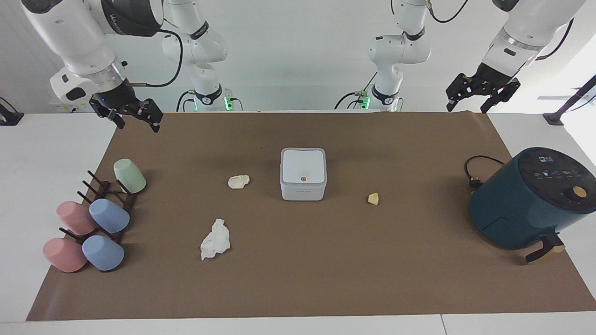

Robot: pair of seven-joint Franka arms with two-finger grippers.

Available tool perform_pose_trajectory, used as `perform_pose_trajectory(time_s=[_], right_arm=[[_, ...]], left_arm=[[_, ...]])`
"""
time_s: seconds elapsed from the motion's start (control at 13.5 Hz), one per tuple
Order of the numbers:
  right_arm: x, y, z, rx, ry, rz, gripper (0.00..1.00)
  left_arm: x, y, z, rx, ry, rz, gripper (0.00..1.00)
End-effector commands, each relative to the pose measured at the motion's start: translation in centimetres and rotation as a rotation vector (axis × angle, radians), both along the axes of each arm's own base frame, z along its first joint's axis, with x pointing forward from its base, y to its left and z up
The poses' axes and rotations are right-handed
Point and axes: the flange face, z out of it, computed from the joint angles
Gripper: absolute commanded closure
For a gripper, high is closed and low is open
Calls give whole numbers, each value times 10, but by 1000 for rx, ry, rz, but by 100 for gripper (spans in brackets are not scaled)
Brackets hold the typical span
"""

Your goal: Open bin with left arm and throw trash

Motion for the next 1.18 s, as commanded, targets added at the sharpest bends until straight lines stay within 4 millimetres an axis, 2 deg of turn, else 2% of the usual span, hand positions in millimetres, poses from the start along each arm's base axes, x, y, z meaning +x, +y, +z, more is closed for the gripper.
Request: perform_pose_trajectory(time_s=[0.0,0.07,0.15,0.3,0.44,0.52,0.66,0.89,0.96,1.03,1.11], right_arm=[[-5,24,-14,68,-43,14,0],[-8,39,-26,90,-65,1,0],[-11,56,-38,105,-76,-2,0],[-13,79,-67,124,-71,-18,0],[-9,97,-99,129,-71,-2,0],[-8,107,-116,127,-71,11,0],[-6,108,-150,123,-67,6,0],[-3,121,-196,174,-64,-27,0],[-5,124,-211,179,-59,-36,0],[-12,134,-223,176,-68,-22,0],[-17,135,-229,174,-82,-23,0]], left_arm=[[-6,6,1,14,-31,10,26],[-4,4,1,14,-41,14,75],[0,2,3,12,-71,-2,100],[3,-20,-2,8,-109,-25,100],[3,-74,-18,-4,-145,-80,100],[-1,-109,-31,-15,-153,-90,100],[-9,-162,-56,-37,-174,-61,100],[-17,-235,-100,-83,-225,-90,100],[-16,-253,-114,-97,-223,-42,100],[-17,-282,-131,-111,-235,-62,100],[-17,-304,-146,-127,-258,-88,100]])
